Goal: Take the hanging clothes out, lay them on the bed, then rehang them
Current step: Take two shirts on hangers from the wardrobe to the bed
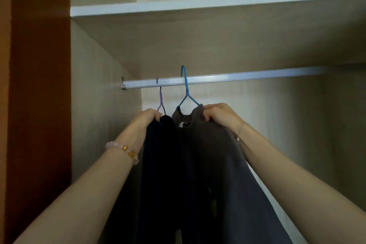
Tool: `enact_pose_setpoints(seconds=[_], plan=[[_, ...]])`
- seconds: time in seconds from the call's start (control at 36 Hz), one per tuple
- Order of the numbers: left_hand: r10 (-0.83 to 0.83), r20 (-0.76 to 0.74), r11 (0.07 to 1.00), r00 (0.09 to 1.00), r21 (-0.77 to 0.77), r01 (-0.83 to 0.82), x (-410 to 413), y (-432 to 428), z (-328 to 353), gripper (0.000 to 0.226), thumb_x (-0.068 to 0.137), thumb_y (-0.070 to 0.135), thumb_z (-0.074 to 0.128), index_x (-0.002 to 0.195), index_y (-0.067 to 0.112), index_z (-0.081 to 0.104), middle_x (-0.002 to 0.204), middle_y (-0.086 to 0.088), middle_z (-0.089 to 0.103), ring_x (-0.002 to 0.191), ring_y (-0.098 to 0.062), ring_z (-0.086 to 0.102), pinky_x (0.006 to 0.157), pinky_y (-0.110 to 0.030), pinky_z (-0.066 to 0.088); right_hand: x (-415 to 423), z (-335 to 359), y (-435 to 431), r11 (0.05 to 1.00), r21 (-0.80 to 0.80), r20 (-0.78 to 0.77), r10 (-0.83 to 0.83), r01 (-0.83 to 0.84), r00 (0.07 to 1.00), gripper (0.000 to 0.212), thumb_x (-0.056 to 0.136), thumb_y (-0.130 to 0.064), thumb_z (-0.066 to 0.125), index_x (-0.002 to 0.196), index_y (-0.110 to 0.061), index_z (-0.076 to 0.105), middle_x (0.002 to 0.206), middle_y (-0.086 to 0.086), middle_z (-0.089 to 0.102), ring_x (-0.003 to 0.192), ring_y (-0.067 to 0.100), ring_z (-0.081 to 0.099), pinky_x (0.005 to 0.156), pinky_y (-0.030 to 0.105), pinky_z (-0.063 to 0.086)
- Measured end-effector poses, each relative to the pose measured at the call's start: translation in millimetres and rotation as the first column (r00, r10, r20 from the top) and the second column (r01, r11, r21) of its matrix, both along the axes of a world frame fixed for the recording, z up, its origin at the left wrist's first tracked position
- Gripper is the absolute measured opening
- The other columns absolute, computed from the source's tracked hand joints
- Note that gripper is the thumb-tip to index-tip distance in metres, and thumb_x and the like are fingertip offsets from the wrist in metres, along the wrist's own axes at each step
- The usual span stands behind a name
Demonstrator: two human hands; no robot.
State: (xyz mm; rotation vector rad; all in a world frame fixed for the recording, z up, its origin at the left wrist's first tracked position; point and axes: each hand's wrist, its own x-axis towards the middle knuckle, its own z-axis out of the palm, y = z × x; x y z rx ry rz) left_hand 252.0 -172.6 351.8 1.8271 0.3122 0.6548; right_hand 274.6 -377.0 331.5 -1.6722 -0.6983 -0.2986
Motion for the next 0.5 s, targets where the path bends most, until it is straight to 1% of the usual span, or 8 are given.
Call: enact_pose_setpoints(seconds=[0.06,0.11,0.14,0.17,0.19,0.25,0.36,0.5], plan=[[-0.036,-0.044,0.998,0.998,0.056,0.038,-2,-5,12,0.030,0.094,-0.007,0.036,0.070,0.004,0.052,0.079,-0.004,0.049,0.079,-0.025,0.049,0.054,-0.019,0.032,-5,9,5,1.000,-0.003,0.013,-0.009,0.009,1.000,0.022,0.070,0.009,0.045,0.055,-0.007,0.051,0.062,0.007,0.045,0.052,0.013,0.039,0.040,0.016,0.033],[-0.019,0.009,1.000,1.000,-0.004,0.019,0,-4,19,0.031,0.097,-0.008,0.027,0.115,-0.012,0.051,0.121,-0.011,0.051,0.119,-0.023,0.042,0.073,-0.022,0.035,-9,18,6,1.000,0.011,0.023,-0.017,0.017,1.000,0.024,0.070,0.009,0.045,0.053,-0.007,0.047,0.059,0.005,0.041,0.051,0.012,0.037,0.038,0.014,0.031],[-0.029,0.010,1.000,1.000,-0.003,0.030,3,-1,21,0.034,0.097,-0.008,0.027,0.124,-0.011,0.046,0.126,-0.013,0.047,0.120,-0.023,0.041,0.079,-0.023,0.035,-11,21,6,1.000,0.018,0.029,-0.017,0.017,0.999,0.023,0.070,0.009,0.045,0.053,-0.007,0.045,0.060,0.005,0.039,0.052,0.013,0.035,0.039,0.015,0.030],[-0.065,0.038,0.997,0.997,-0.041,0.067,1,2,22,0.031,0.096,-0.008,0.028,0.114,-0.008,0.054,0.112,-0.013,0.050,0.103,-0.025,0.047,0.076,-0.026,0.036,-13,23,6,1.000,0.024,0.035,-0.018,0.017,0.999,0.020,0.069,0.009,0.046,0.055,-0.006,0.045,0.062,0.007,0.038,0.054,0.014,0.035,0.040,0.017,0.030],[-0.057,0.083,0.998,0.995,0.028,0.055,3,5,24,0.030,0.094,-0.009,0.031,0.090,0.000,0.060,0.093,-0.009,0.051,0.083,-0.025,0.048,0.067,-0.025,0.037,-15,24,5,0.999,0.027,0.041,-0.018,0.017,0.999,0.016,0.069,0.008,0.046,0.058,-0.004,0.047,0.065,0.009,0.039,0.058,0.016,0.036,0.044,0.019,0.030],[-0.034,0.066,0.999,0.997,0.015,0.033,3,5,28,0.032,0.088,-0.010,0.037,0.065,0.008,0.052,0.078,-0.006,0.048,0.063,-0.017,0.042,0.056,-0.019,0.034,-17,23,3,1.000,0.017,0.043,-0.014,0.013,0.999,0.015,0.068,0.008,0.045,0.070,-0.002,0.056,0.074,0.013,0.042,0.068,0.023,0.038,0.054,0.025,0.032],[-0.043,0.151,0.996,0.988,-0.077,0.055,2,7,27,0.023,0.084,-0.010,0.040,0.084,-0.002,0.061,0.100,-0.012,0.052,0.078,-0.024,0.051,0.073,-0.029,0.046,-21,14,-7,1.000,-0.004,0.038,-0.001,0.002,0.999,0.033,0.069,0.007,0.044,0.091,0.007,0.069,0.079,0.013,0.053,0.074,0.024,0.046,0.068,0.031,0.039],[-0.083,0.182,0.983,0.980,-0.149,0.111,1,14,8,0.022,0.081,-0.008,0.045,0.074,0.005,0.061,0.077,-0.005,0.056,0.067,-0.016,0.050,0.058,-0.021,0.042,-25,0,-21,1.000,-0.018,0.014,0.022,-0.021,1.000,0.038,0.071,0.008,0.044,0.094,0.000,0.072,0.082,0.014,0.060,0.076,0.025,0.051,0.073,0.032,0.043]])
